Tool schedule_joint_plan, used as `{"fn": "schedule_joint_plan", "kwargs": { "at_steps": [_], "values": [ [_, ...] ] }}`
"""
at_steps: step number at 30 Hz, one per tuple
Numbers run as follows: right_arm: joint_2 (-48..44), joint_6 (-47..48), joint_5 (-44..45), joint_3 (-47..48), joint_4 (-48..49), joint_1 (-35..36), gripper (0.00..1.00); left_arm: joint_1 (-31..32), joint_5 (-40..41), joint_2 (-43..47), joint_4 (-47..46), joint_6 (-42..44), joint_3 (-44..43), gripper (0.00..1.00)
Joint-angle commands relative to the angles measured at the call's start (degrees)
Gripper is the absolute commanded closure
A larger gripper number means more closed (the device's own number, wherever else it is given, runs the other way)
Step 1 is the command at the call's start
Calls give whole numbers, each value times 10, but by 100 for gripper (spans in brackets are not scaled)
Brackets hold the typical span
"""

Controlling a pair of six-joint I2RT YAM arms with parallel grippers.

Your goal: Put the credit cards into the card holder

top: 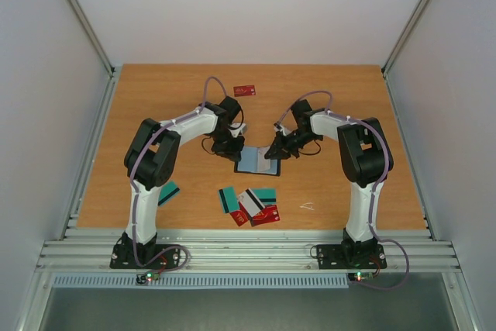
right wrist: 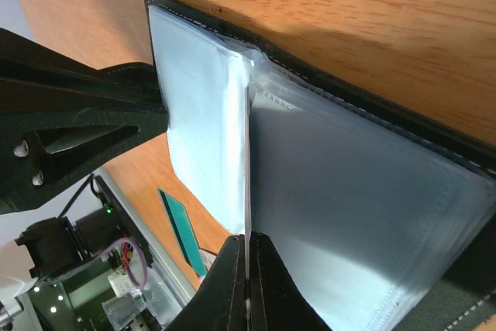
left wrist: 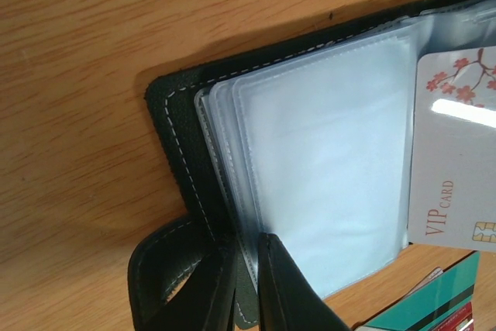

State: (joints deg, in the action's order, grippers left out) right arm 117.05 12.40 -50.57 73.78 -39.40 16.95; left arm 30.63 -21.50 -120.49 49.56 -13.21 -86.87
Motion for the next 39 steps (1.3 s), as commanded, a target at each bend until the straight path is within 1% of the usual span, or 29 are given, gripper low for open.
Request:
{"fn": "schedule_joint_plan", "kwargs": {
  "at_steps": [1, 10, 15, 29, 33, 39],
  "values": [
    [5, -1, -11, 4, 22, 5, 99, -1, 11, -22, 12, 13, 10, 90],
    [3, -7, -10, -3, 40, 5, 99, 0, 14, -17, 18, 14, 12, 91],
    [12, -19, -26, -1, 54, 5, 99, -1, 15, -19, 21, 15, 10, 91],
    [16, -18, -14, -15, 52, 5, 99, 0, 16, -19, 26, 20, 10, 91],
    [3, -39, 1, -31, 62, 5, 99, 0, 19, -19, 27, 21, 9, 91],
    [-9, -82, 3, -63, 112, 5, 99, 0, 18, -17, 27, 21, 13, 91]
  ]
}}
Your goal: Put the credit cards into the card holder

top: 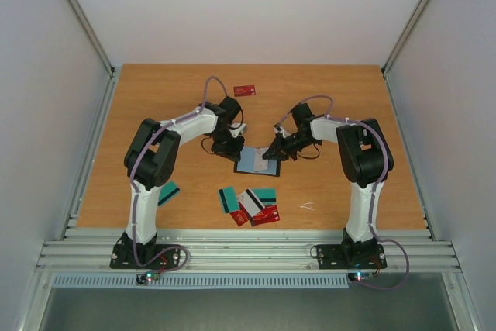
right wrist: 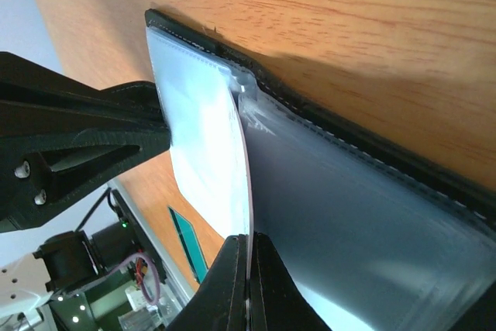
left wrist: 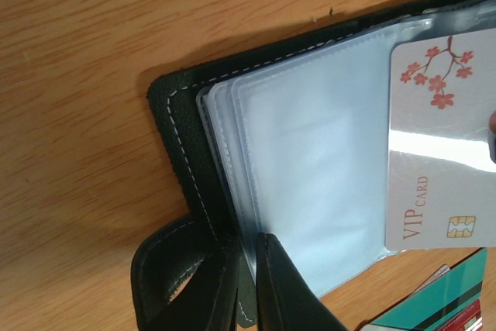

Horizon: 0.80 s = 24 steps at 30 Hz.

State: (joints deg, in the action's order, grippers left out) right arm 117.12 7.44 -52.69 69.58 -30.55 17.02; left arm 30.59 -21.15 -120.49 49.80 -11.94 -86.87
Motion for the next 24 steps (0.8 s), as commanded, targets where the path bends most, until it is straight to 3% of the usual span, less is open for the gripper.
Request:
{"fn": "schedule_joint_plan", "kwargs": {
  "at_steps": [1, 10, 24],
  "values": [
    [-8, -35, 25, -22, 27, 5, 99, 0, 14, -17, 25, 9, 14, 91],
    [-51, -61, 59, -51, 64, -7, 99, 0, 15, -13, 27, 10, 20, 91],
    [-37, -94, 39, -82, 138, 0, 99, 0, 10, -10, 29, 12, 22, 91]
  ]
}}
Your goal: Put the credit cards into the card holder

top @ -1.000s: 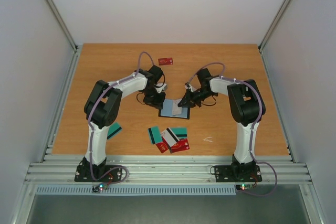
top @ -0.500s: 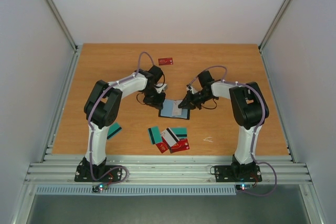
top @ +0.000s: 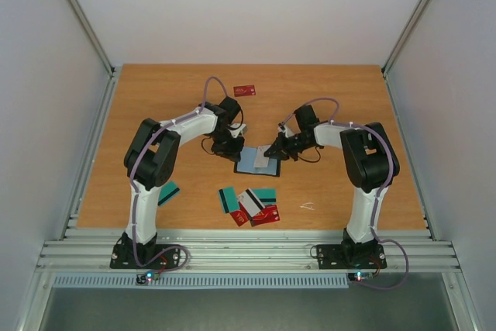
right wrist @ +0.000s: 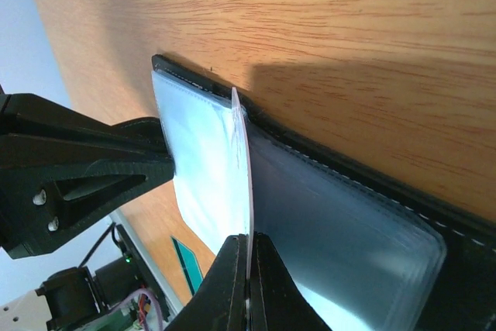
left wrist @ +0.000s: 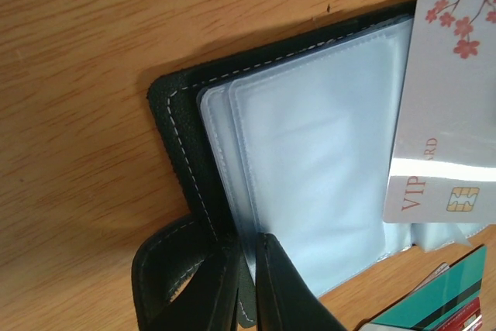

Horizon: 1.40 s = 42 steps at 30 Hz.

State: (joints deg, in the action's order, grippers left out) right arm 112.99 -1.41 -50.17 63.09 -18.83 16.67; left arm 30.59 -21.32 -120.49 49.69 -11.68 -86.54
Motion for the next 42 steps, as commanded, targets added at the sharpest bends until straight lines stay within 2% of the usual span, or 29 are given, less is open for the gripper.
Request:
{"fn": "schedule_joint_plan", "kwargs": {
  "at_steps": [1, 17, 30, 42],
  "values": [
    [6, -7, 12, -20, 25, 5, 99, 0, 11, -10, 29, 9, 18, 91],
    [-11, -70, -37, -70, 96, 10, 99, 0, 6, -10, 27, -4, 21, 91],
    [15, -98, -71, -65, 104, 10, 99, 0, 3, -8, 23, -9, 22, 91],
    [61, -34, -105, 3, 32, 9, 99, 2, 8, -4, 29, -3, 20, 91]
  ]
}}
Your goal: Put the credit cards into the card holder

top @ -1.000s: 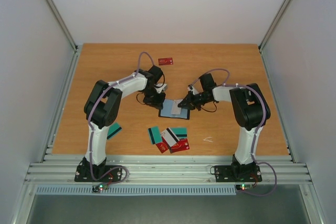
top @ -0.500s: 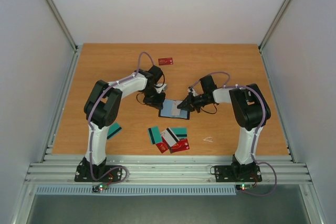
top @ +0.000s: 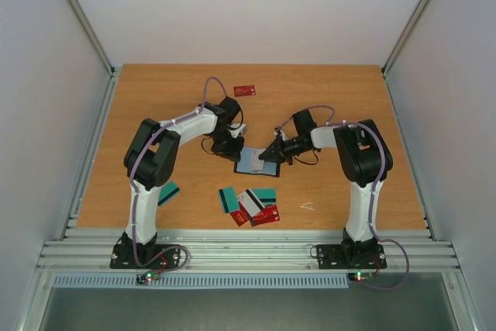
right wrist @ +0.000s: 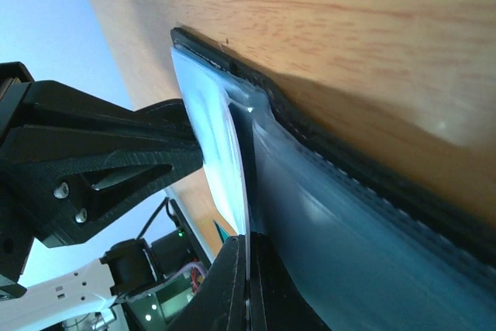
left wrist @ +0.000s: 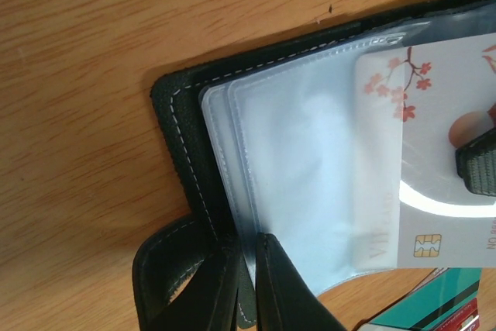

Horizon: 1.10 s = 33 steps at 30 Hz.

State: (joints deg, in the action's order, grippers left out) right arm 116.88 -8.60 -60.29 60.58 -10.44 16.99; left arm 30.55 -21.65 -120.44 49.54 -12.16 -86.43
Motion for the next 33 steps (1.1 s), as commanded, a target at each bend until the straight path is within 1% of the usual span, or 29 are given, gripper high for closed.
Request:
{"fn": "schedule_joint_plan", "kwargs": {
  "at_steps": [1, 5, 6, 10, 15, 16, 19, 23, 25, 28, 33],
  "values": [
    [25, 47, -6, 37, -63, 6, 99, 2, 13, -4, 31, 4, 19, 91],
    [35, 76, -9, 66, -109, 6, 99, 2, 23, -2, 35, 7, 18, 91],
    [37, 96, -9, 70, -116, 7, 99, 2, 26, 1, 37, 7, 16, 90],
    [40, 112, 2, 79, -136, 17, 99, 2, 30, 15, 49, 6, 10, 87],
    [42, 96, 19, 75, -121, 35, 98, 2, 28, 27, 61, 5, -2, 84],
    [42, 90, 23, 75, -117, 38, 97, 2, 26, 26, 62, 7, -3, 83],
    [43, 87, 30, 81, -112, 43, 90, 2, 23, 18, 62, 10, -3, 83],
    [48, 87, 33, 99, -132, 49, 83, 2, 17, 16, 58, 9, 1, 83],
    [48, 93, 42, 112, -157, 51, 79, 2, 17, 18, 61, 7, -3, 82],
    [35, 106, 65, 124, -198, 51, 76, 1, 19, 19, 65, 5, -9, 82],
    [15, 127, 117, 155, -287, 51, 67, 0, 26, 29, 72, 1, -15, 82]
  ]
}}
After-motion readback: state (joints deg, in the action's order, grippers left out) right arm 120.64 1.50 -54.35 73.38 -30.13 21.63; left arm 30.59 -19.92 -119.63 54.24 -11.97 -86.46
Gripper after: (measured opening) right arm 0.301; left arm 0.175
